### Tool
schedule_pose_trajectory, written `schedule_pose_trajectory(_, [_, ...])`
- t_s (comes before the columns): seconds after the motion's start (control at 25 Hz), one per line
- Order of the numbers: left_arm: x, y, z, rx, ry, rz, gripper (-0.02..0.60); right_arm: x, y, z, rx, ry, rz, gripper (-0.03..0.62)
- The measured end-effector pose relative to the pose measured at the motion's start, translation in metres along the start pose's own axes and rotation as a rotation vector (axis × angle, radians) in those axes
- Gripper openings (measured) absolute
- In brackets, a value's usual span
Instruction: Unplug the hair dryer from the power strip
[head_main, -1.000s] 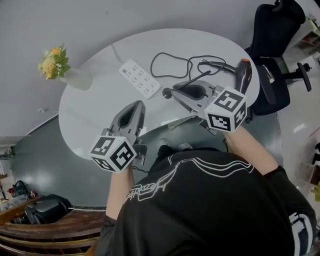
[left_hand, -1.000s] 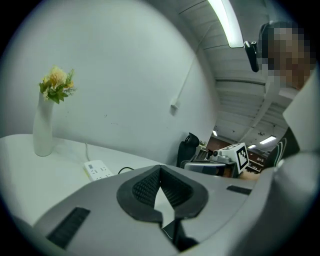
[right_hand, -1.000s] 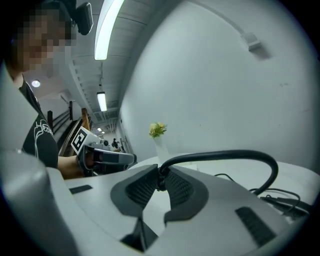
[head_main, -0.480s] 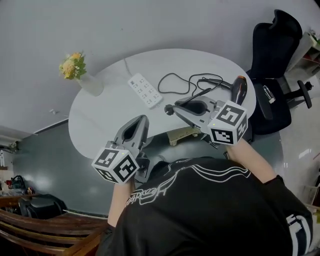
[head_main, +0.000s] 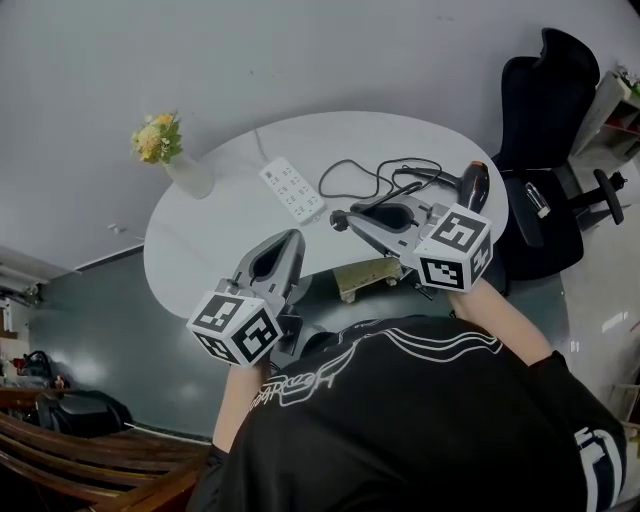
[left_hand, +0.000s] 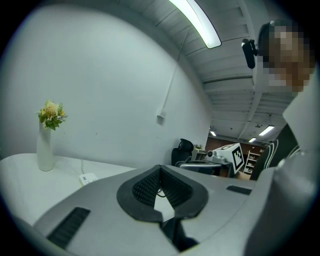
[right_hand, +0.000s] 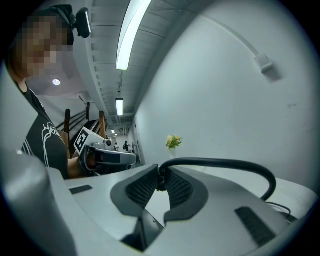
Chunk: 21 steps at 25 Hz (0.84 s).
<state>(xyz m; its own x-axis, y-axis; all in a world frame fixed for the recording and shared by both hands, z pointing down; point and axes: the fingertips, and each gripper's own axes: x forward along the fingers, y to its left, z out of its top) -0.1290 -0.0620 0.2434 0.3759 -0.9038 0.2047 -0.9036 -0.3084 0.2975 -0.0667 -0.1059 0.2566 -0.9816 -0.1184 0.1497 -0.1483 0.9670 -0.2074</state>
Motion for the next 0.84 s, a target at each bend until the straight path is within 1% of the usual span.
schedule_pose_trajectory(0.2, [0.003, -0.011, 0.005, 0.024, -0.004, -0.008, 0.002, -0.005, 0.003, 0.004, -0.016, -0.005, 0.006, 0.029])
schedule_pose_trajectory(0.4, [0.004, -0.014, 0.01, 0.028, -0.009, -0.004, 0.002, -0.006, 0.001, 0.008, -0.012, -0.006, 0.011, 0.029])
schedule_pose_trajectory(0.84, [0.003, -0.012, 0.004, 0.035, -0.007, 0.001, 0.002, -0.007, 0.003, 0.002, -0.014, -0.004, 0.01, 0.029])
